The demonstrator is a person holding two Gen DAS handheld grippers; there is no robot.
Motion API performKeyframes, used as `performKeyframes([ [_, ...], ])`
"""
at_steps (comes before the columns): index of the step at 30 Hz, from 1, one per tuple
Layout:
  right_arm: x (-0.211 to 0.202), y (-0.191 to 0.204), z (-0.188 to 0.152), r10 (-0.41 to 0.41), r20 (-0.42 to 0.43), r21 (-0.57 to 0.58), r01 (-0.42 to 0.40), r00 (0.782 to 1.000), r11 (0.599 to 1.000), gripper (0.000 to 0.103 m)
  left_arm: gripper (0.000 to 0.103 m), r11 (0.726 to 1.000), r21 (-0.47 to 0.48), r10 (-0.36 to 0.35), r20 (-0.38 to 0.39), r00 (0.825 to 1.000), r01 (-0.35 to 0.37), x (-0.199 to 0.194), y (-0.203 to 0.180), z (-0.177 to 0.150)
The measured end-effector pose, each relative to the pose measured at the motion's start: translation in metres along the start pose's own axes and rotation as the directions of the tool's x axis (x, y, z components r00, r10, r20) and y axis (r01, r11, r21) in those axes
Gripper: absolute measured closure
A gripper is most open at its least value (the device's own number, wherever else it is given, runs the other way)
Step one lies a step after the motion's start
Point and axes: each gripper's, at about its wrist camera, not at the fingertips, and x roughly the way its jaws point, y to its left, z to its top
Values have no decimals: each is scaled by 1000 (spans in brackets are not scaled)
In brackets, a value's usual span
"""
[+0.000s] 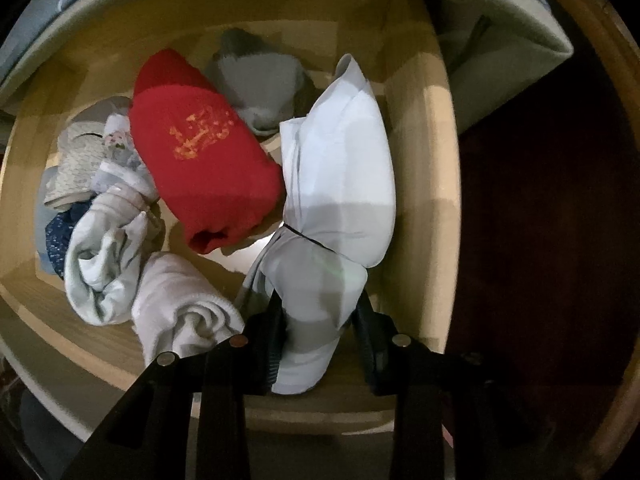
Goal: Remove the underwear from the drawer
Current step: 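Lift the beige underwear with the left gripper and drop it into the white box, then lift the white bundle with the right gripper and carry it over the white box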
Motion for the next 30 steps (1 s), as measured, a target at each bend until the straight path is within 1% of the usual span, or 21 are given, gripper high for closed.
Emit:
performKeyframes([
  [2,-6,-3,3,7,6,-3,-7,1000,1000,74,54,1000,-18,-7,0,1000,7,-1,1,1],
  [6,-20,-10,5,30,21,13,-30,999,999,74,53,997,-62,-39,5,999,39,-4,6,1],
  [11,-33,-19,12,49,33,22,-50,998,999,74,52,992,-68,-98,63,993,103,-24,9,-1],
  [12,-35,-20,12,57,35,22,-58,998,998,74,52,992,-65,-102,75,992,107,-28,9,-2],
  [14,-39,-24,18,67,38,26,-68,997,997,74,45,992,-59,-105,103,989,112,-41,10,-5],
  [16,-42,-30,13,89,34,32,-90,995,995,74,45,992,-53,-107,121,987,114,-51,11,-10],
  [19,-52,-37,8,91,44,30,-92,995,995,75,45,993,-39,-108,125,986,113,-63,12,-21],
  [21,-59,-41,4,111,54,35,-113,992,993,75,45,994,-34,-103,128,986,108,-69,12,-30],
  [24,-75,-40,-1,120,76,31,-122,990,992,75,45,995,-24,-97,134,986,102,-76,14,-47],
  [30,-109,-43,-17,172,96,30,-176,980,984,76,45,993,-27,-112,93,989,115,-72,18,-89],
])
